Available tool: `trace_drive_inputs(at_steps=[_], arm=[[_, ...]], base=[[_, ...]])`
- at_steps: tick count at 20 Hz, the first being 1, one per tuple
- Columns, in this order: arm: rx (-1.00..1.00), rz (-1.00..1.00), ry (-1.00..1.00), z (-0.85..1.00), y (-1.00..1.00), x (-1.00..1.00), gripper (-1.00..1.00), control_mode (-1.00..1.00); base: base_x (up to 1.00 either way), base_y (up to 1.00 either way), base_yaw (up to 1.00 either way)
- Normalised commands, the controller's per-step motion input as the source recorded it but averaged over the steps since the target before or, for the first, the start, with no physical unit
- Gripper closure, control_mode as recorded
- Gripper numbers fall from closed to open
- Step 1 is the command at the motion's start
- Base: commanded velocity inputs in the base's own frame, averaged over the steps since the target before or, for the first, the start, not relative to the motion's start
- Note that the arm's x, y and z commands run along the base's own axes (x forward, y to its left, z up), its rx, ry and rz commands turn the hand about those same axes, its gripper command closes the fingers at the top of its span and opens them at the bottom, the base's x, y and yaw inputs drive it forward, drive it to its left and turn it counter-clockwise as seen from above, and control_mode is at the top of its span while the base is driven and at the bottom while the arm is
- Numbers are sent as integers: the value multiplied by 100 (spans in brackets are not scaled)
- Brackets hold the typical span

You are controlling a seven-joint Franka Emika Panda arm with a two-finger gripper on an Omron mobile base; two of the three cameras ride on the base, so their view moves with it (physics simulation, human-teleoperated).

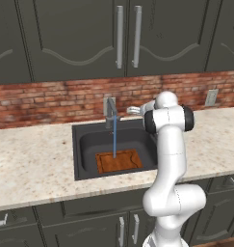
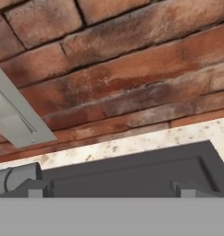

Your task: Turn on the sink faucet with hot water and rinse the cutting board for ten seconds, then turn off the faucet. Push the cutting board to reach the water if necessary.

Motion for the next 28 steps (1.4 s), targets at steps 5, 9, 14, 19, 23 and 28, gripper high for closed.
trace_drive_inputs(at_steps=[5,9,14,19,23,28], arm=[[0,0,0,0,0,2,-100,-100],[0,0,0,-1,0,2,-100,-100],[0,0,0,-5,0,1,-100,-100],[0,0,0,-9,5,0,-100,-100],[0,0,0,-4,1,0,-100,-100],[0,0,0,0,0,0,-100,-100]], base=[[0,0,0],[0,0,0],[0,0,0],[0,0,0],[0,0,0],[0,0,0]])
